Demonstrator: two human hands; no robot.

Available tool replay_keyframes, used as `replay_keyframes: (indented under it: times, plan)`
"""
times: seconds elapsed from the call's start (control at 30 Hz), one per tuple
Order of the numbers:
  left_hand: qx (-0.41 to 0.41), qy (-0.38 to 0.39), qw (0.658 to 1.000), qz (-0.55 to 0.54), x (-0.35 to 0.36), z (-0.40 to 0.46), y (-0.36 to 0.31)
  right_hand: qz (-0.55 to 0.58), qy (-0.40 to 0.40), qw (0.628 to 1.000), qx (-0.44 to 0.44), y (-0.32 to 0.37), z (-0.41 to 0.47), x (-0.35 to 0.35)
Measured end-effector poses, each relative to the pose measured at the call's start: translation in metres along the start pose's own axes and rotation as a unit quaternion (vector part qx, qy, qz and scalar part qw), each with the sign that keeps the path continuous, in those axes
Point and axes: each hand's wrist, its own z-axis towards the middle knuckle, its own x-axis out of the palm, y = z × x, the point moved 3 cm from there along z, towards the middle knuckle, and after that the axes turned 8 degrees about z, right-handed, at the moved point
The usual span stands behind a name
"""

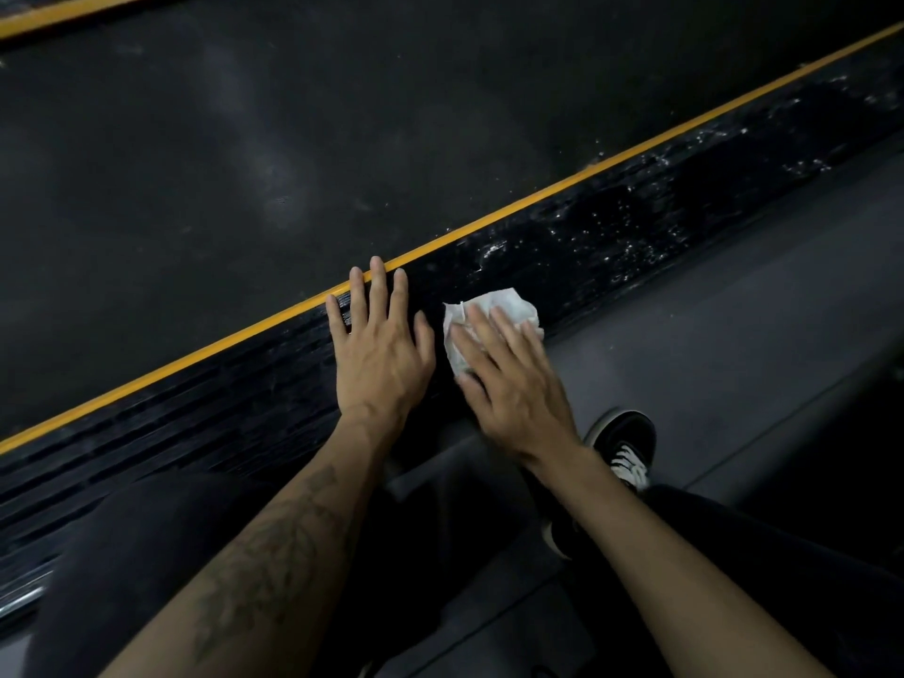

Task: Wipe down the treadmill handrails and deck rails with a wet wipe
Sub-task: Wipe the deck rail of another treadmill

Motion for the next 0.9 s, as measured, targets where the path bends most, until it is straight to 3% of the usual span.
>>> replay_keyframes:
  times: [0.2, 0.4, 0.57, 0.67, 0.77, 0.9]
  plan:
    - [0.0, -0.004, 1.0, -0.003, 0.0, 0.002, -0.001, 0.021, -0.038, 0.988, 0.147, -0.019, 0.014, -0.017]
    - [-0.003, -0.004, 1.0, -0.007, 0.0, 0.002, -0.001, -0.027, 0.033, 0.999, 0.0, -0.011, 0.009, -0.011]
    - [-0.003, 0.0, 1.0, -0.01, -0.002, 0.003, -0.002, 0.011, -0.03, 0.988, 0.149, -0.018, 0.021, -0.017]
    - [-0.003, 0.003, 1.0, -0.012, -0.002, 0.003, -0.003, -0.009, 0.003, 0.997, 0.077, 0.006, 0.019, -0.005]
    - [-0.003, 0.002, 1.0, -0.01, -0.001, 0.004, -0.002, -0.043, 0.046, 0.998, 0.018, -0.012, 0.02, -0.011]
    - [-0.004, -0.001, 1.0, -0.008, -0.001, 0.004, -0.003, -0.021, 0.003, 0.991, 0.129, -0.021, 0.029, -0.018]
